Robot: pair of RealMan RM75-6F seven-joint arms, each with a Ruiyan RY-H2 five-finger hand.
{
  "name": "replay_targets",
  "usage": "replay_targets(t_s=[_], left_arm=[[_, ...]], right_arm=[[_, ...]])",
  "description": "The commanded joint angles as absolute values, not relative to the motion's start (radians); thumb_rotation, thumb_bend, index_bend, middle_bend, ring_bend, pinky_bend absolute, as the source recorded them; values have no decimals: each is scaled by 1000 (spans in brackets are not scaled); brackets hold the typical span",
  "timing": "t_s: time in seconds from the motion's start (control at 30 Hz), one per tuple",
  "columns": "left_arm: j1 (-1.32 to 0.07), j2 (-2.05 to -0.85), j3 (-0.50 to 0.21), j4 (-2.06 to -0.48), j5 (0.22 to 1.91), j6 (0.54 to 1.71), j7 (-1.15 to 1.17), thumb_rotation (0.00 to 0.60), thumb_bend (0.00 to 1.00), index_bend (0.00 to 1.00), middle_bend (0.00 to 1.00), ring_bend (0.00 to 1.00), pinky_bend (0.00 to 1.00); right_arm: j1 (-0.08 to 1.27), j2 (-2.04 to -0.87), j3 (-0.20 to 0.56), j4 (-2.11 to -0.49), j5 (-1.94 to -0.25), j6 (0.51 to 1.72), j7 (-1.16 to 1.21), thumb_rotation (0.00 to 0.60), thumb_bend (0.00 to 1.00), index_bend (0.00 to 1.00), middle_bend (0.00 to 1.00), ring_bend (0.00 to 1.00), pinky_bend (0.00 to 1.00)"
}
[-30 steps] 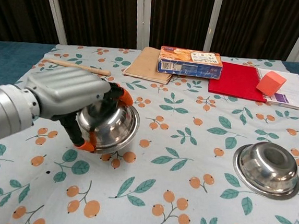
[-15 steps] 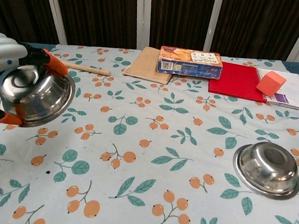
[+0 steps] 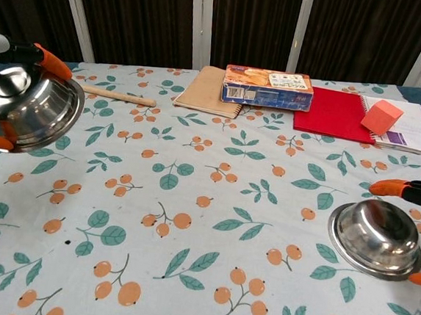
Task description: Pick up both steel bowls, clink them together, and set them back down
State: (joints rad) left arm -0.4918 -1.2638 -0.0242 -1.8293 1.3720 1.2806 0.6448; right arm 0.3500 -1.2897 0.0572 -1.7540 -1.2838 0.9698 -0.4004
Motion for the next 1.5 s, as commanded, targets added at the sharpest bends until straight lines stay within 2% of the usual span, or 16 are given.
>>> replay_targets(t_s=[0.03, 0.7, 0.83, 1.07, 1.23, 1.4, 1.5], left_arm=[[-490, -1265, -30, -1826, 1375, 1288, 654, 600, 261, 364, 497, 404, 630], [-492, -1281, -52, -1811, 1354, 1263, 673, 600, 261, 360, 489, 402, 629], [-491, -1282, -54, -1810, 1353, 1261, 676, 600, 261, 362, 488, 402, 629], [-488, -1285, -53, -1814, 1357, 1262, 690, 600, 262, 361, 487, 402, 629], [-489, -1290, -53, -1819, 1355, 1257, 705, 600, 262, 361, 487, 402, 629], [-490, -1296, -52, -1820, 1350, 1253, 718, 600, 261, 361, 487, 402, 629], [-491, -1301, -54, -1818, 1345, 1249, 723, 600, 262, 361, 487, 402, 629]], right_arm=[[367, -1304, 66, -1754, -1264, 964, -406, 507, 247, 0, 0, 0, 0], [478, -1371, 71, -1710, -1099, 888, -474, 521, 247, 0, 0, 0, 15], [493, -1366, 64, -1703, -1087, 880, -470, 582, 247, 0, 0, 0, 127], [504, -1351, 54, -1702, -1082, 887, -454, 599, 246, 0, 0, 1, 267], [508, -1333, 44, -1715, -1073, 895, -451, 600, 242, 11, 54, 117, 436], [513, -1328, 35, -1713, -1067, 899, -443, 600, 242, 143, 178, 236, 538], [516, -1328, 27, -1709, -1059, 896, -442, 600, 242, 193, 216, 265, 562]])
